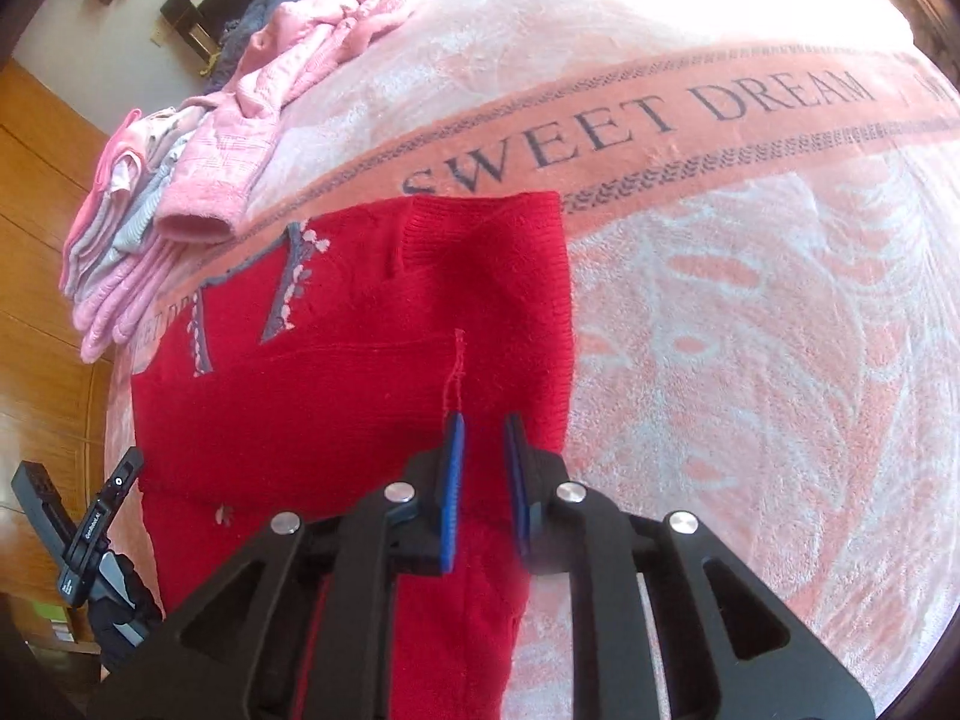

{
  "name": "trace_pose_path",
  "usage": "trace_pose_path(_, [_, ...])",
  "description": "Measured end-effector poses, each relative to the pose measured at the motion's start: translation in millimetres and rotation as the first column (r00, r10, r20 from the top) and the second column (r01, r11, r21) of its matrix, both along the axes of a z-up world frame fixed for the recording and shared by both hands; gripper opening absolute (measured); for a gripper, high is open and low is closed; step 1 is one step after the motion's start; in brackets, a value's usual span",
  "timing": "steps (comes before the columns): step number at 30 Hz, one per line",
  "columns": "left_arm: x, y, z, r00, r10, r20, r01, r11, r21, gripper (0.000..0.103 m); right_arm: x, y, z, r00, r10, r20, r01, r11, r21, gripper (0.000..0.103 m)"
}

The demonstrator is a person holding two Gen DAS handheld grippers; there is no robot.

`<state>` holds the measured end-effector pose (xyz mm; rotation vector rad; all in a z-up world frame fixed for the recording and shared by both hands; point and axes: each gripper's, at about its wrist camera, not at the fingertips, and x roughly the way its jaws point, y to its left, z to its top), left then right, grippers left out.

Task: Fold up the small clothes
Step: 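Pinch and adjust the folded sleeve edge with the right tool, then grasp the sweater hem with both tools and lift it toward the collar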

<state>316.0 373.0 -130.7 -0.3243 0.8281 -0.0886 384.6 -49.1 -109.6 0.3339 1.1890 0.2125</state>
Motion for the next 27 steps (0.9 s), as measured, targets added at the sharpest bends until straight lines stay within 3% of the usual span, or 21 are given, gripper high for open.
trace_pose_path(4, [5.2, -14.3, -6.6, 0.999, -0.038, -0.026, 0.038, 0.999, -0.002, 0.055, 1.1, 27.8, 1.1, 0.997, 0.075, 0.022, -0.075, 0.997, 0.024, 0.016])
trace_pose_path(7, [9.1, -19.3, -23.0, 0.994, -0.045, -0.095, 0.047, 0.999, 0.017, 0.055, 6.0, 45.1, -14.4, 0.995, 0.094, -0.03, -0.095, 0.995, -0.028, 0.018])
trace_pose_path(9, [8.1, -19.4, -29.1, 0.994, -0.057, -0.094, 0.059, 0.998, 0.021, 0.055, 8.0, 46.8, -31.3, 0.993, 0.083, -0.079, -0.089, 0.993, -0.08, 0.02])
trace_pose_path(11, [8.4, -20.3, -29.3, 0.993, -0.071, -0.097, 0.074, 0.997, 0.028, 0.055, 6.2, 46.7, -35.8, 0.994, 0.089, -0.056, -0.094, 0.992, -0.079, 0.02])
trace_pose_path(13, [8.7, -18.1, -27.0, 0.992, -0.071, -0.106, 0.073, 0.997, 0.012, 0.055, 6.6, 50.5, -31.1, 0.993, 0.109, -0.053, -0.114, 0.989, -0.099, 0.022])
trace_pose_path(14, [8.2, -16.0, -24.8, 0.991, -0.065, -0.113, 0.066, 0.998, -0.001, 0.055, 5.4, 50.3, -26.8, 0.993, 0.111, -0.042, -0.114, 0.99, -0.084, 0.029])
trace_pose_path(17, [-1.2, -7.1, -11.2, 0.989, -0.06, -0.132, 0.053, 0.997, -0.054, 0.055, -5.2, 46.6, -9.0, 0.992, 0.123, -0.018, -0.124, 0.991, -0.046, 0.03])
trace_pose_path(19, [-15.3, -2.3, 2.6, 0.984, -0.077, -0.162, 0.07, 0.996, -0.05, 0.055, -21.2, 43.5, 6.6, 0.989, 0.147, -0.006, -0.147, 0.986, -0.074, 0.031])
trace_pose_path(22, [-49.0, 6.4, 21.5, 0.968, -0.102, -0.23, 0.106, 0.994, 0.003, 0.056, -54.7, 32.4, 22.5, 0.986, 0.163, -0.03, -0.164, 0.986, -0.029, 0.035])
trace_pose_path(27, [-132.7, 35.3, 26.3, 0.929, -0.132, -0.346, 0.128, 0.991, -0.035, 0.056, -127.4, 27.1, 40.9, 0.97, 0.226, -0.085, -0.226, 0.974, 0.009, 0.039])
